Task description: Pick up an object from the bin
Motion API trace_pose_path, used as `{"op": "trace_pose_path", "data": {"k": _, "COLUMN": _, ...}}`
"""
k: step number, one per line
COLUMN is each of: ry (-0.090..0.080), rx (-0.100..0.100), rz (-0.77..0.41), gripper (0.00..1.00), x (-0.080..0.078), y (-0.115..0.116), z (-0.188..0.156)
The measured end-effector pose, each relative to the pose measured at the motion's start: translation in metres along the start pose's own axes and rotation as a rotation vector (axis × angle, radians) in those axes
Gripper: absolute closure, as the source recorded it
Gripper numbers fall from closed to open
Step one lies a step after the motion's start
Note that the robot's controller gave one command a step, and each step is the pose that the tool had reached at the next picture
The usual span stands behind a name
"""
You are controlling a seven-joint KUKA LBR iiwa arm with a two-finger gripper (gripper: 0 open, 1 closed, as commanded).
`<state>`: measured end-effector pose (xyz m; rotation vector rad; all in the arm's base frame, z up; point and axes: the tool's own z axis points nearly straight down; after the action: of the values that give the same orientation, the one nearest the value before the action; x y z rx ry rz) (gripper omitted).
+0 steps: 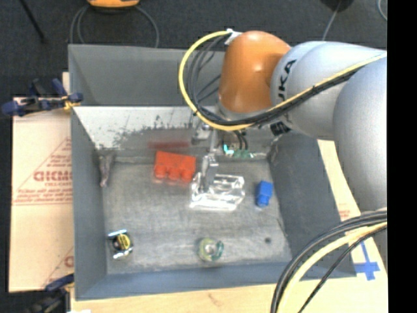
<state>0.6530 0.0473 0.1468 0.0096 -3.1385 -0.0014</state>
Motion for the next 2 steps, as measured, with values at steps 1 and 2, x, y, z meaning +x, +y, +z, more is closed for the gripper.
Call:
{"op": "trace_pose_path", "data": {"k": 1, "ry": -0.006, "rx": 0.001, "rz": 0.383, "gripper": 0.0, "x": 0.0, "y": 0.023, "z": 0.061}}
{"op": "trace_pose_path", "data": {"k": 2, "ry": -0.009, "rx": -0.003, "rz": 0.58, "gripper": 0.0, "x": -0.003, "y": 0.03, "z": 0.045}}
